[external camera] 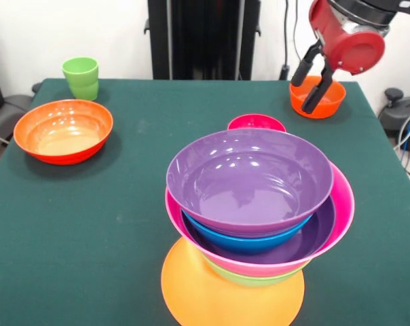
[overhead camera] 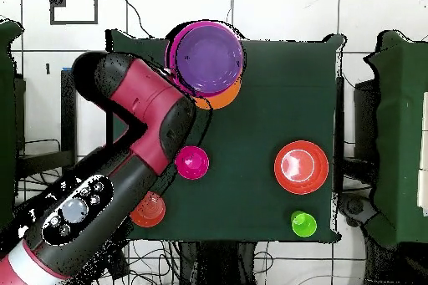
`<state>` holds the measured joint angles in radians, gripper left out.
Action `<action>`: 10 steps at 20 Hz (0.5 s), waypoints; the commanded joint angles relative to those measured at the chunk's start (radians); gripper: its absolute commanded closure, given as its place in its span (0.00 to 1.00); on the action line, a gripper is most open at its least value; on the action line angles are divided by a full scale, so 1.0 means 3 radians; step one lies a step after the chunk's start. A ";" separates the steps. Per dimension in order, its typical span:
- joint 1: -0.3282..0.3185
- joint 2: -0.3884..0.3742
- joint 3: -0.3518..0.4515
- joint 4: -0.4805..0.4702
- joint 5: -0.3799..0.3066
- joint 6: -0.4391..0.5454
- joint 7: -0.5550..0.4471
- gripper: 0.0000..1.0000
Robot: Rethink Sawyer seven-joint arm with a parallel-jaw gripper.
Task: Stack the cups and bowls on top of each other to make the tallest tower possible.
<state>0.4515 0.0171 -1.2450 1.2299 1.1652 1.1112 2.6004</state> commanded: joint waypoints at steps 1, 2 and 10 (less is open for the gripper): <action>0.0082 -0.0192 0.1035 0.0551 -0.0287 -0.0403 -0.0477 0.00; 0.0089 -0.0216 0.1076 0.0593 -0.0323 -0.0472 -0.0498 0.00; 0.0069 -0.0509 0.1456 0.1002 -0.0597 -0.1085 -0.0748 0.00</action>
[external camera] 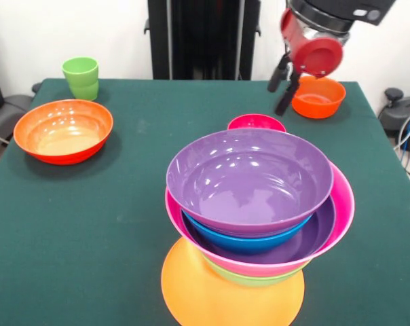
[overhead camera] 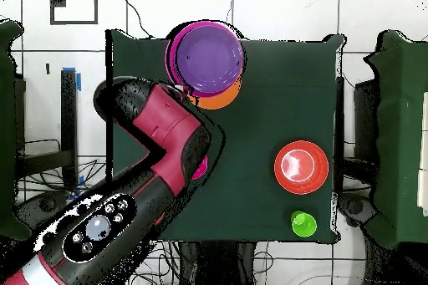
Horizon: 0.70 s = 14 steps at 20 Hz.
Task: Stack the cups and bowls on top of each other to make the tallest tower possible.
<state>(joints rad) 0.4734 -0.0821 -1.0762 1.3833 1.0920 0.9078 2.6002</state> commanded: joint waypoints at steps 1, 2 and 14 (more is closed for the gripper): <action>-0.0016 -0.0221 0.0944 0.0535 -0.0386 -0.0476 -0.0768 0.00; -0.0039 -0.0258 0.0984 0.0562 -0.0433 -0.0530 -0.0782 0.00; -0.0304 -0.0612 0.1493 0.0833 -0.1012 -0.1145 -0.0648 0.00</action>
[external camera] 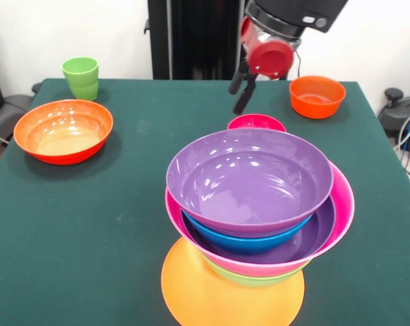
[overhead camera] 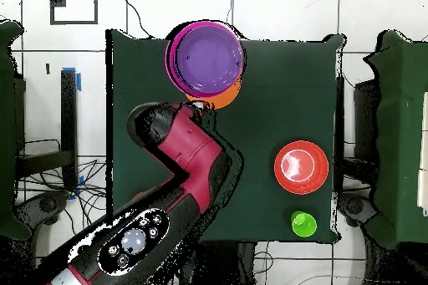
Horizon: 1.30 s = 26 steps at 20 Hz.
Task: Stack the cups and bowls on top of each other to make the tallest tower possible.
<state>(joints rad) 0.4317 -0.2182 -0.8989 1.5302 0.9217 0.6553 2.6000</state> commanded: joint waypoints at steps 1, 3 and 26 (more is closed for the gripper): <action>-0.0189 -0.0186 0.0935 0.0357 -0.0492 -0.0327 -0.0630 0.00; -0.0235 -0.0245 0.0997 0.0380 -0.0589 -0.0371 -0.0591 0.00; -0.0579 -0.0684 0.1442 0.0596 -0.1459 -0.0505 -0.0139 0.00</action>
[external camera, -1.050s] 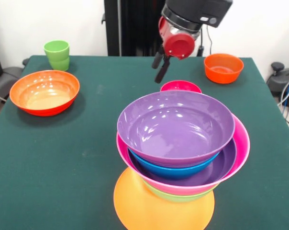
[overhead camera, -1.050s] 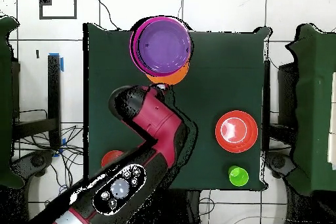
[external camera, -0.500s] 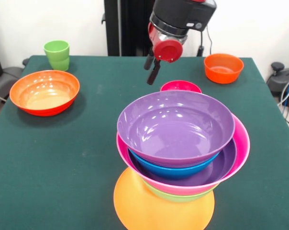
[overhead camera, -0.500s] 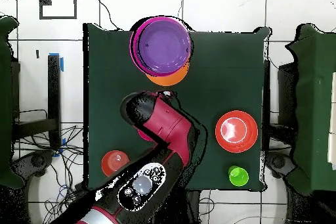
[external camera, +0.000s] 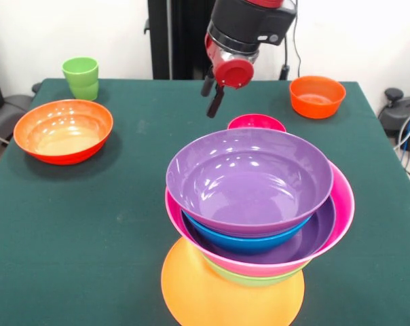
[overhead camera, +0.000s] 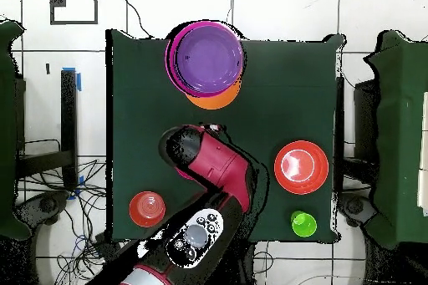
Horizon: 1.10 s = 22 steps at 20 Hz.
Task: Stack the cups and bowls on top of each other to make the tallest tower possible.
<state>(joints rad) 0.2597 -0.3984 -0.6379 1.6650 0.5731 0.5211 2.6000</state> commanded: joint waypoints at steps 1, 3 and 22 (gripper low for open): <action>0.0001 -0.0080 0.0585 0.0144 -0.0288 -0.0042 -0.0077 0.00; -0.0005 -0.0076 0.0613 0.0126 -0.0284 -0.0040 -0.0005 0.00; 0.0105 0.0091 0.0764 0.0068 -0.0200 -0.0259 0.0287 0.00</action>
<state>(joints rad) 0.2738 -0.4254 -0.5671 1.6714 0.5465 0.5179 2.6000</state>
